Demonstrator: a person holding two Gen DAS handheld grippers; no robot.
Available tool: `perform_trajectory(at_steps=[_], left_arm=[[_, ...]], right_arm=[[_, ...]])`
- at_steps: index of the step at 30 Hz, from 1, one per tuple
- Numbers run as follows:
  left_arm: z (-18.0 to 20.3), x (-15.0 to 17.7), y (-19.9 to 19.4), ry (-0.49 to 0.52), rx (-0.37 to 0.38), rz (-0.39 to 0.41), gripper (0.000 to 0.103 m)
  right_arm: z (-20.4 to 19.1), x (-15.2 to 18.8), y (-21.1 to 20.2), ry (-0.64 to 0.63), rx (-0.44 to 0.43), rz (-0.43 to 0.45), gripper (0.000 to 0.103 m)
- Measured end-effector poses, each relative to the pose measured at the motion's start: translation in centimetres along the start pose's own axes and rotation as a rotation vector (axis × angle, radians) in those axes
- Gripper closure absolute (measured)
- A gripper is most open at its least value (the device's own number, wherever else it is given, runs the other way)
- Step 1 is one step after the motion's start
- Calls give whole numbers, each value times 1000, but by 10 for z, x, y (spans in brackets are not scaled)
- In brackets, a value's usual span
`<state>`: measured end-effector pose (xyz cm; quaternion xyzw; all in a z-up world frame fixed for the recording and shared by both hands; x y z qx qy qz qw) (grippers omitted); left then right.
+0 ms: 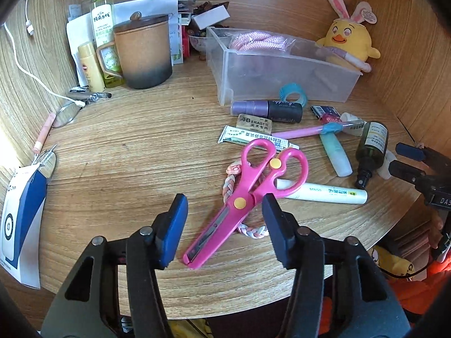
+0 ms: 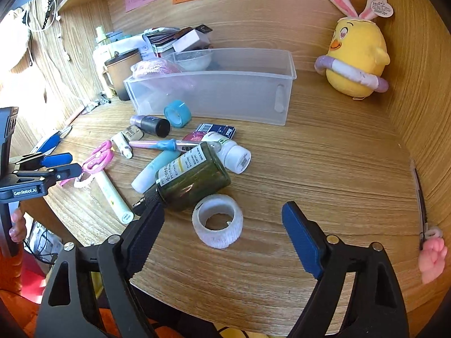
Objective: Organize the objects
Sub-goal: 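Grasp the pink scissors with the left gripper while the right grasps the tape roll, then carry the pink scissors and tape roll into the clear box and release both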
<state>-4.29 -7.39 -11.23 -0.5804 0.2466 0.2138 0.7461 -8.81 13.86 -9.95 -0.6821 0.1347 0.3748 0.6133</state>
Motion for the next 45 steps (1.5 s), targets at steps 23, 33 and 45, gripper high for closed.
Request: perform_trajectory(at_steps=[23, 33, 45], left_arm=[[11, -16, 27, 79, 49, -29, 85], [6, -27, 5, 36, 11, 54, 85], [3, -62, -21, 20, -19, 179, 86]], right_arm=[[1, 0, 13, 22, -15, -14, 68], [20, -16, -3, 53, 22, 50, 68], [26, -54, -17, 66, 31, 151, 68]])
Point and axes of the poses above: each gripper's, at about its wrist camera, not at the fingertips, and y roughly the way its jaws point, z to its right, x to its underside, the point moved 8 cm from there along y, roughly the way its jaws point, and after that the axes turned 10 degrees about x, right-handed, at the moved point
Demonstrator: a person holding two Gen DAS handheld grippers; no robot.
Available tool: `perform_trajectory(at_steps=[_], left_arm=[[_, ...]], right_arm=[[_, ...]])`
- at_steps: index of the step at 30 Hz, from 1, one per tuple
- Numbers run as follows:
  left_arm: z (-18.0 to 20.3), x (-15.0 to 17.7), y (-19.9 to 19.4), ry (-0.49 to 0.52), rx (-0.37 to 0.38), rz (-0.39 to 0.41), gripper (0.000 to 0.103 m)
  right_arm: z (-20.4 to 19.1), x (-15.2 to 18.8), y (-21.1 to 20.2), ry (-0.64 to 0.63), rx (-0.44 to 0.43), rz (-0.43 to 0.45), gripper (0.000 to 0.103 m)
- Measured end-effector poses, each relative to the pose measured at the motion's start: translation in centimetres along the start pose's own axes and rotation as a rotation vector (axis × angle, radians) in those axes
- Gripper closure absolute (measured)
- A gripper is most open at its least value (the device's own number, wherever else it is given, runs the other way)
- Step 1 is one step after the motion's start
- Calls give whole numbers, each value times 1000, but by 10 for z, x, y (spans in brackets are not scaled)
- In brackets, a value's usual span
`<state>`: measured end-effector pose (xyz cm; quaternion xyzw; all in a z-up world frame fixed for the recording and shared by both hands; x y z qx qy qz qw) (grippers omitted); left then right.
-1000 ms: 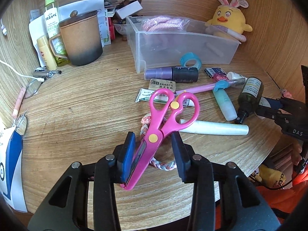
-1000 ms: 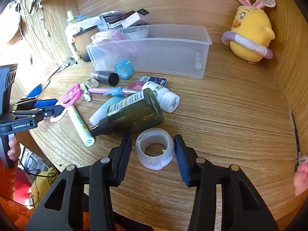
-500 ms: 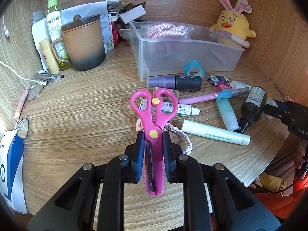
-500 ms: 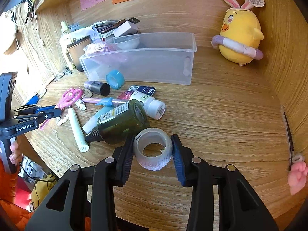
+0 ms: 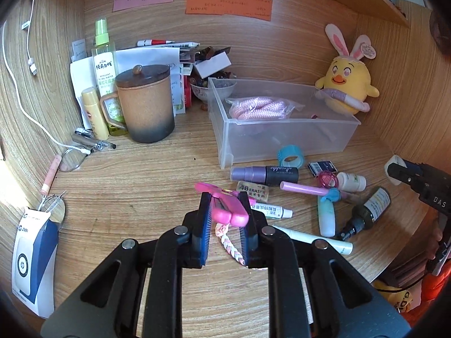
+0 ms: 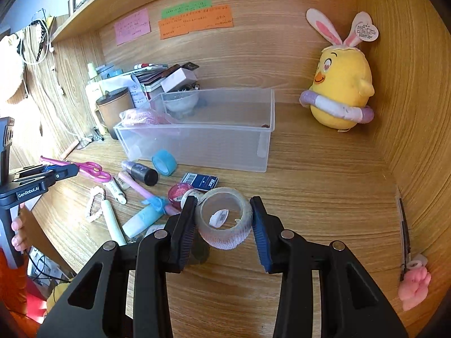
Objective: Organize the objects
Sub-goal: 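Carry the pink scissors and tape roll into the clear box and release both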
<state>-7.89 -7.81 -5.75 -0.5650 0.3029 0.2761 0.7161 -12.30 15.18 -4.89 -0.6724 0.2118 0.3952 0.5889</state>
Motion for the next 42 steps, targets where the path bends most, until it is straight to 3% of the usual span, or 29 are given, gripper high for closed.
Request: perform_trajectory(at_steps=[14, 26, 31, 42], left_arm=[[3, -56, -16, 14, 2, 122, 86], [16, -114, -3, 45, 28, 181, 86], [19, -126, 19, 44, 47, 150, 86], [20, -120, 87, 22, 75, -12, 86]], right_arm=[[-11, -47, 12, -33, -21, 74, 68], [-16, -87, 32, -44, -47, 92, 68], [-18, -97, 52, -66, -55, 55, 68], [-15, -99, 109, -90, -28, -72, 68]])
Point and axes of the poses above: each gripper's, at about its wrist camera, not at the fingertips, and y roughly the way its jaws point, z to its right, x to its underside, the point moved 8 cm from there along y, roughly the way its jaws point, and after that the axes turned 10 degrees about x, right-handed, at the moved point
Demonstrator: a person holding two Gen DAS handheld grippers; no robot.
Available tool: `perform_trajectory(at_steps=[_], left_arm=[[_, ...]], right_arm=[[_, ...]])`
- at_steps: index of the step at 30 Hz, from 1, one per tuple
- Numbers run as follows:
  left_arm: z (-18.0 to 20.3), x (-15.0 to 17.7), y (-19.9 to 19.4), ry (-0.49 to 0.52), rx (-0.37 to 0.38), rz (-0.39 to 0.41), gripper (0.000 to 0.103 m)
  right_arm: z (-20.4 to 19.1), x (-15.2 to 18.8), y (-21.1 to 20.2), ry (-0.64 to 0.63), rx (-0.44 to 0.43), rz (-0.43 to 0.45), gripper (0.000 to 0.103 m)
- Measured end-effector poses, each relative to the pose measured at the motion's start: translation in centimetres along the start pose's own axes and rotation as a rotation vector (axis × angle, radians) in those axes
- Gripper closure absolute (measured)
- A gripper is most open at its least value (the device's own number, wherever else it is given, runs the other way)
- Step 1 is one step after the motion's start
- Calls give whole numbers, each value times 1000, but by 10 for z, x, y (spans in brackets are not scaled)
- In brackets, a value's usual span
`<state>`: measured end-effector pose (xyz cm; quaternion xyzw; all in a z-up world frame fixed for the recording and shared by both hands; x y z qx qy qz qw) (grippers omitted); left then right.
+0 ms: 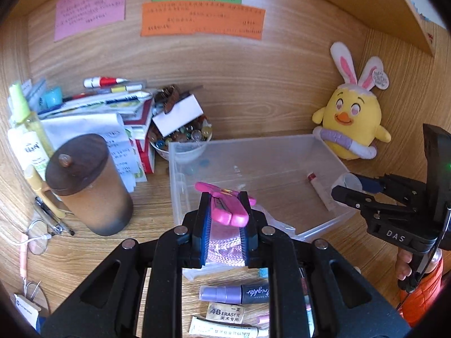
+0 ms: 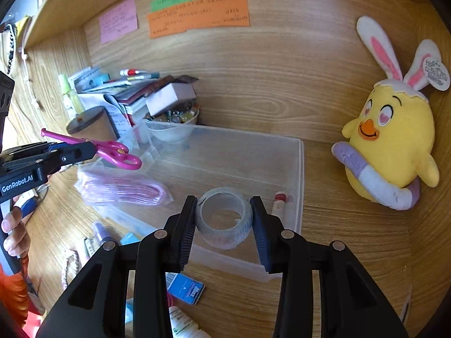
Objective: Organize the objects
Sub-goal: 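Carry the pink scissors and tape roll into the clear box and release both, then move both grippers back over the remaining items on the desk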
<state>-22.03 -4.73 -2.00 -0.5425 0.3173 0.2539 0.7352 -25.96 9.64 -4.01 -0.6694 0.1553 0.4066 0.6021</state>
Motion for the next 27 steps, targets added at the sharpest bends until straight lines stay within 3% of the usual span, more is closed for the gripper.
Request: perform_trajectory(at_steps=[6, 14, 20, 23, 25, 27], left_arm=[[3, 6, 19, 10, 6, -53, 86], [5, 8, 19, 16, 4, -62, 85], [9, 9, 11, 34, 2, -54, 77], [10, 11, 3, 35, 0, -46, 66], [11, 13, -4, 36, -4, -35, 48], [13, 16, -12, 43, -15, -19, 37]], right_arm=[[-1, 6, 21, 4, 1, -62, 68], [-3, 8, 27, 12, -3, -85, 67], [-3, 9, 18, 20, -9, -73, 52], [-5, 10, 6, 9, -10, -53, 52], [-7, 11, -3, 2, -19, -38, 51], [-10, 12, -15, -4, -29, -18, 48]])
Point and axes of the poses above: each gripper's, at about its wrist camera, not at the fingertips, and y roughly the way its jaws point, z to its right, x to its underside, the point moved 8 cm from there along y, roughly the way its jaws point, and after that the axes turned 10 degrees about x, right-handed, at the moved point
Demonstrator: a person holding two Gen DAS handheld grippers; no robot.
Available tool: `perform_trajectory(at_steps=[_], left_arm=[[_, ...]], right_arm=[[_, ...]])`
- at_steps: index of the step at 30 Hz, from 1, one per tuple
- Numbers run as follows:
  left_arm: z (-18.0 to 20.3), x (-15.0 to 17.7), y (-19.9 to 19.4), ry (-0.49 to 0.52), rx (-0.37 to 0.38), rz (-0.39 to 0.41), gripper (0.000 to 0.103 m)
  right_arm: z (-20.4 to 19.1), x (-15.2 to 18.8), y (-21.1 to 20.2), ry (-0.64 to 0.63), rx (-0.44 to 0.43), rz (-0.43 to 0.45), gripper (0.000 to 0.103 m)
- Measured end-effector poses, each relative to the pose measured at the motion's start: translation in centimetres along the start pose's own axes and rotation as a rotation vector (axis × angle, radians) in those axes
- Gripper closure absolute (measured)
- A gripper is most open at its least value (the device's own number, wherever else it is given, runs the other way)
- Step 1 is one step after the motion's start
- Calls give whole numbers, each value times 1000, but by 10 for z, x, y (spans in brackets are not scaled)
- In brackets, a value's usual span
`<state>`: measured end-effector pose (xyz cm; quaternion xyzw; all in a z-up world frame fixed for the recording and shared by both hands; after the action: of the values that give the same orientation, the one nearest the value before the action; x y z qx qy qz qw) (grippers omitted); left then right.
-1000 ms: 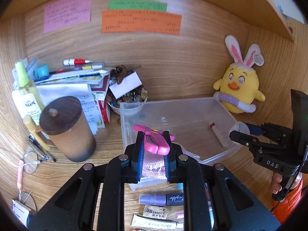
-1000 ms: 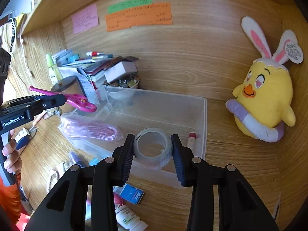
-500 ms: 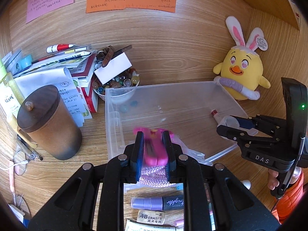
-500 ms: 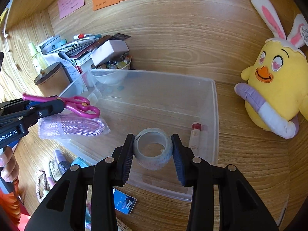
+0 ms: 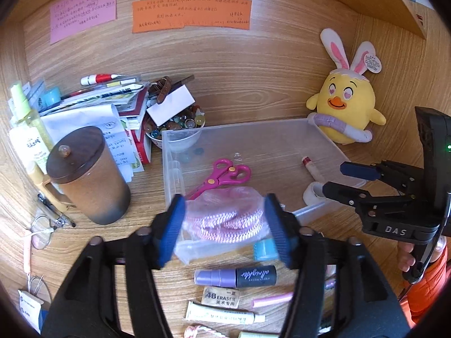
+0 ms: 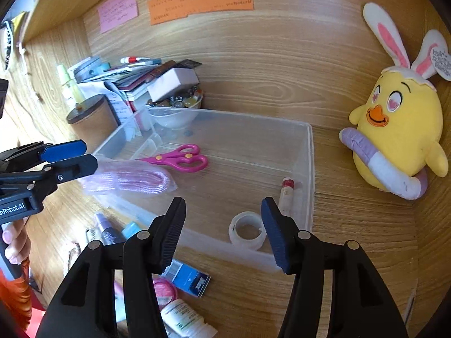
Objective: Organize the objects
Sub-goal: 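Move both grippers back over the remaining items on the desk, then grasp the braided pink-white cord with the left gripper while the right grasps the green bottle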
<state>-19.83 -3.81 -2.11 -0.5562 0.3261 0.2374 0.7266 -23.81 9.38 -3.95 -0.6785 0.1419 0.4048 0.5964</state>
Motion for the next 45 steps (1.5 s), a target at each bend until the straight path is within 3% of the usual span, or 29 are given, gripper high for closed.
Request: perform_trajectory(at_steps=[6, 17, 30, 32, 34, 38, 45], left_arm=[[0, 17, -24, 14, -57, 25, 9], [-10, 72, -44, -33, -97, -35, 5], [-30, 141, -50, -113, -132, -93, 5], [-30, 148, -50, -117, -134, -101, 11], [-30, 153, -47, -114, -135, -121, 27], [-34, 157, -39, -121, -125, -147, 38], [-43, 154, -24, -140, -128, -174, 52]], right_arm=[[-12, 17, -37, -27, -18, 54, 35], [-40, 68, -67, -42, -52, 41, 33], [-57, 138, -63, 34, -92, -78, 32], [-56, 143, -60, 47, -84, -86, 32], [-54, 147, -58, 63, -86, -95, 32], [-53, 150, -57, 67, -99, -106, 43], [-50, 151, -64, 57, -83, -91, 43]])
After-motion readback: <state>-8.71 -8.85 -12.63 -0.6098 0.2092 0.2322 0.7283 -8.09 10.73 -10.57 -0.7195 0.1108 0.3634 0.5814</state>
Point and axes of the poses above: each gripper's, at about its wrist camera, not at the fingertips, and y roughly the way its jaws point, z to its right, x to its underside, the point moved 8 cm from there along y, roughly the way its jaws point, and after that the axes turned 10 degrees about x, right-handed, at the moved point
